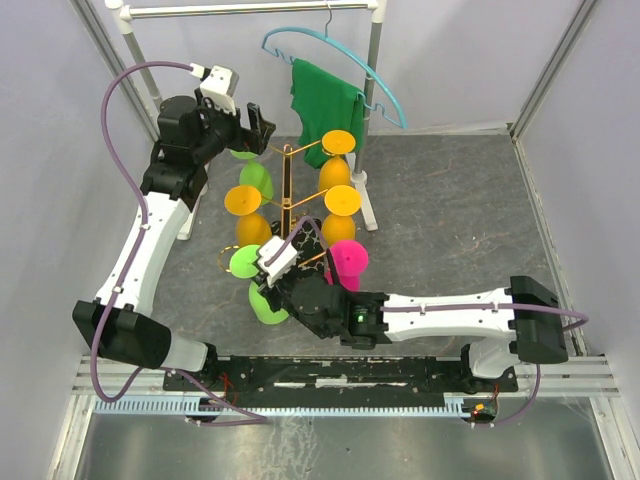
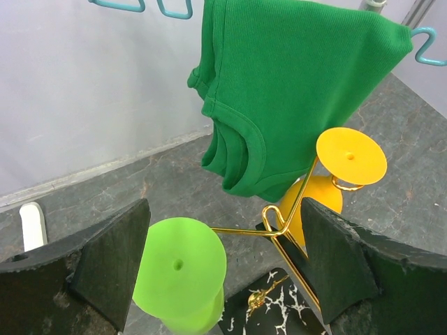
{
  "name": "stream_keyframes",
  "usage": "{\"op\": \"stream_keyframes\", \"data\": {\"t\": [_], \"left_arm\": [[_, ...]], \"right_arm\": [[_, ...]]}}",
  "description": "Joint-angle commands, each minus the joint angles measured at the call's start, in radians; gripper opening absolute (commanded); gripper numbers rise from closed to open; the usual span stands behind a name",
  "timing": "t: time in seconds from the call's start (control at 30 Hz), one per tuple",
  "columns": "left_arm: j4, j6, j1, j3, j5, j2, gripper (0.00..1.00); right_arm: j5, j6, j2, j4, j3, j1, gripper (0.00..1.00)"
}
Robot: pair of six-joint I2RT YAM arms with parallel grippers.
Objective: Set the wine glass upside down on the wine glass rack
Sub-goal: Turn the wine glass upside down at the wine rack.
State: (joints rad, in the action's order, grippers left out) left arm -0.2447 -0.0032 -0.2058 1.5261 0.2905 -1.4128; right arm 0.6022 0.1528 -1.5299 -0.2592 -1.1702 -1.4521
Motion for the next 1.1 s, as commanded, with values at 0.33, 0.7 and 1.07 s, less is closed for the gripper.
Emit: {"op": "stream_keyframes", "data": {"t": [0.33, 0.7, 1.07], "left_arm": [[0.075, -0.028, 0.014, -0.017, 0.024, 0.04, 0.95], [0.091, -0.037, 0.022, -0.028, 0.028, 0.041, 0.95], [0.103, -0.045, 0.031, -0.041, 0.032, 0.043, 0.95]], "right_arm": [[-0.032, -0.001, -0.078, -0.114, -0.064, 0.02, 0.01], [-0.119, -0.008, -0.164, -0.125, -0.138, 0.021, 0.02], [-0.172, 0.001, -0.153, -0.135, -0.116, 0.019, 0.02]]}}
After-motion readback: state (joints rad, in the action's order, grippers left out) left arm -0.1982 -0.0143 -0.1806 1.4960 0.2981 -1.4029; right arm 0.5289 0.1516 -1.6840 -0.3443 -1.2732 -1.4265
